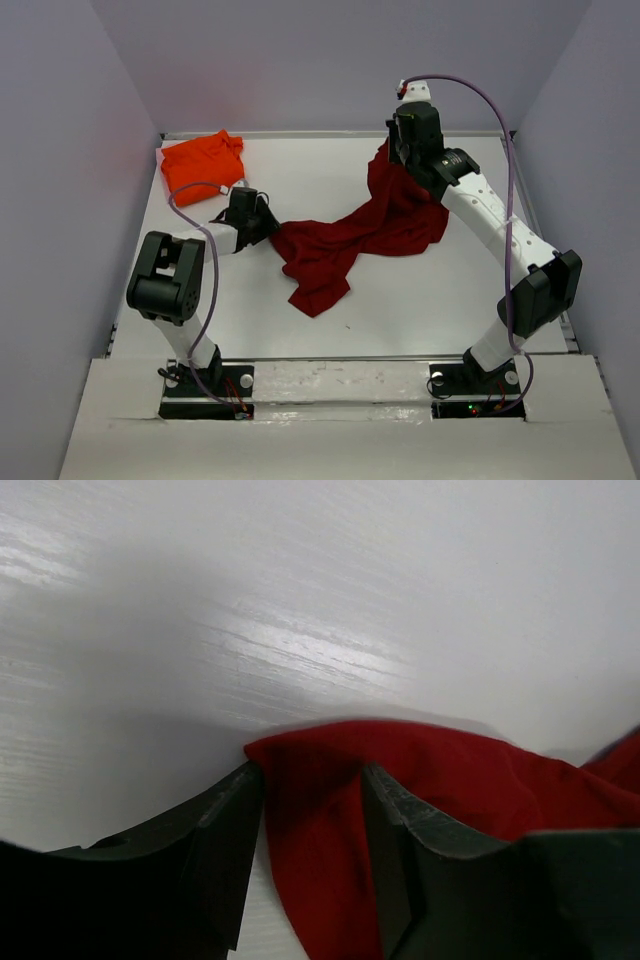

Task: Fold and stack the t-shirts
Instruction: Flatten out the tshirt

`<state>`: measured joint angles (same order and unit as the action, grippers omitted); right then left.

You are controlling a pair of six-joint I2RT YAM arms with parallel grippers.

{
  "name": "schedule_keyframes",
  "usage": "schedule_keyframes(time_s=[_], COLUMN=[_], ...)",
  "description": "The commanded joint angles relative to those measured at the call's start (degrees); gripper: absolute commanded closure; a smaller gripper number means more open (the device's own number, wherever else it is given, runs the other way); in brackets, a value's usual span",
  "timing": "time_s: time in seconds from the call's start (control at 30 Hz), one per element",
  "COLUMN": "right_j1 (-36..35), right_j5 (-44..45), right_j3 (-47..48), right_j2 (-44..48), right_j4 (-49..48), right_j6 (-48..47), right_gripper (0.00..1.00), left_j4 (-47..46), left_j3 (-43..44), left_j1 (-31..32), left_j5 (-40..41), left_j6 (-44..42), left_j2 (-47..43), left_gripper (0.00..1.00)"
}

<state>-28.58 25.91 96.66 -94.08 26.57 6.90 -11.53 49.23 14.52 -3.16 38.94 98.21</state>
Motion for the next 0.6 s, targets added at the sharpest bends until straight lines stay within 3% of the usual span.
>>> schedule_keyframes(time_s=[0.0,0.13,0.17,0.2,0.37,0.57], right_j1=[0.0,0.0,0.0,0.0,0.0,0.0], right_j5=[0.0,-0.1,0.0,0.2,0.5,2.2], right_j3=[0.0,-0.1,-0.1,-0.2,-1.0,-1.7], right_j2=[2.4,2.9,2.9,2.9,3.6,6.1], right_j4=[-2.5,-2.6,-2.7,-2.7,-3.2,-4.1], right_j6=[-0.1,-0.3,-0.4,-0.6,-0.8,-1.2], right_gripper=[1.00,1.00,1.00,1.00,1.00,1.00], left_j4=[-0.7,-1.6,-1.7,-1.7,-1.8,4.1], left_j3=[1.0,0.9,1.0,1.0,0.9,3.1], left_j1=[0.1,0.0,0.1,0.1,0.1,0.2], left_j5=[-1.3,-2.1,-2.2,-2.2,-2.2,2.4], left_j6=[-0.6,-0.9,-1.0,-1.0,-1.9,-6.1], left_j2=[0.9,1.5,1.5,1.6,1.0,-9.6], left_gripper=[0.47,0.80,0.96,1.00,1.00,1.00])
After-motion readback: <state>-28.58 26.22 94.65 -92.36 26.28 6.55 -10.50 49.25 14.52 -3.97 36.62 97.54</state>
